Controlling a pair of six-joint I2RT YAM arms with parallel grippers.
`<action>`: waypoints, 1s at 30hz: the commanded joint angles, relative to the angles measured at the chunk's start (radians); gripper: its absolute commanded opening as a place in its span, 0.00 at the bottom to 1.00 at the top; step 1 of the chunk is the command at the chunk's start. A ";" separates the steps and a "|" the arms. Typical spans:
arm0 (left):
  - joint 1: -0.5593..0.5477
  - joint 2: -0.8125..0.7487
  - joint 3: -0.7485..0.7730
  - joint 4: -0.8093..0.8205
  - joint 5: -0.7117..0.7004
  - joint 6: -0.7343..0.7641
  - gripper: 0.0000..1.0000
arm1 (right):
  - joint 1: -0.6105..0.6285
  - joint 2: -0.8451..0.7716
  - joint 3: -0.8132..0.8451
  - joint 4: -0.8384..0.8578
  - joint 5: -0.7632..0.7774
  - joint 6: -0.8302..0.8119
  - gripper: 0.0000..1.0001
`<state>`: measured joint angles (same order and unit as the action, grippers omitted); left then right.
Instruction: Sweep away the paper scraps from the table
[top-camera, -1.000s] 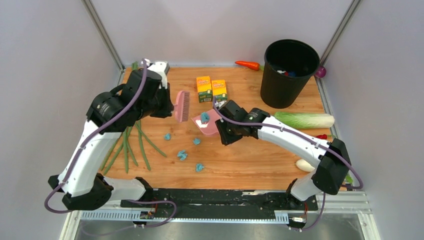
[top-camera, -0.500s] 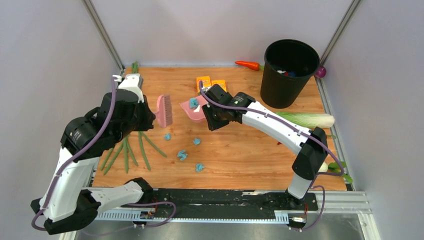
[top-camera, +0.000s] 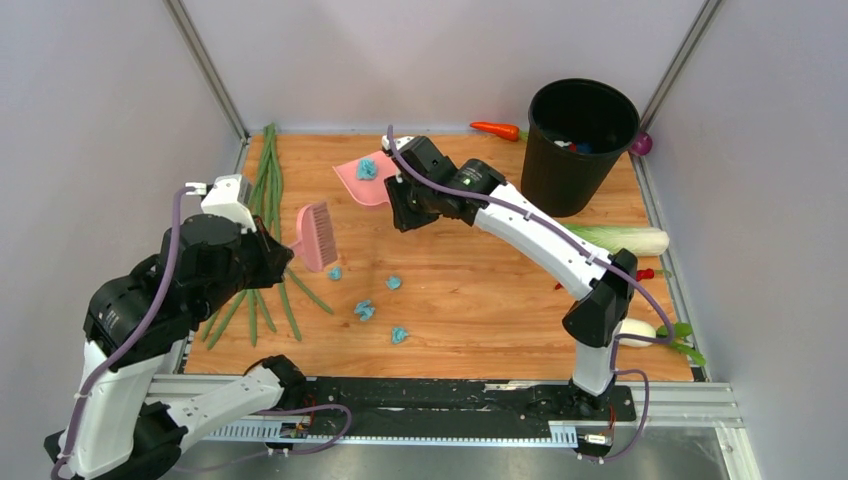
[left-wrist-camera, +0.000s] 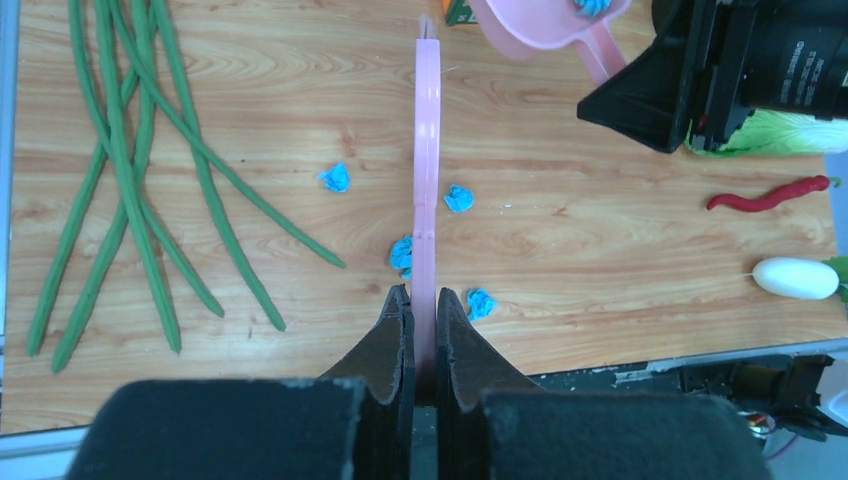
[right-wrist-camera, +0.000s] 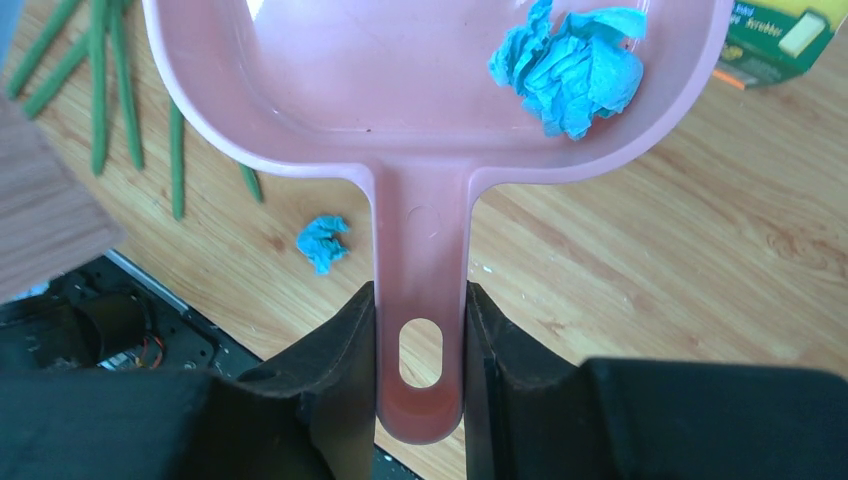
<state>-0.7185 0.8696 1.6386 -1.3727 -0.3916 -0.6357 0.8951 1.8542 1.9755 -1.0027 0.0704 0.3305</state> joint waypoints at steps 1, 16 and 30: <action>-0.001 -0.020 -0.010 -0.172 0.023 -0.019 0.00 | -0.004 0.042 0.103 -0.010 0.023 -0.011 0.00; -0.001 -0.041 -0.005 -0.173 0.059 -0.021 0.00 | -0.148 0.102 0.246 -0.008 -0.047 -0.028 0.00; -0.001 -0.011 0.043 -0.169 0.069 -0.061 0.00 | -0.407 0.077 0.341 -0.010 -0.179 -0.042 0.00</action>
<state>-0.7185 0.8341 1.6321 -1.3735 -0.3260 -0.6804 0.5571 1.9640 2.2478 -1.0309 -0.0414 0.3035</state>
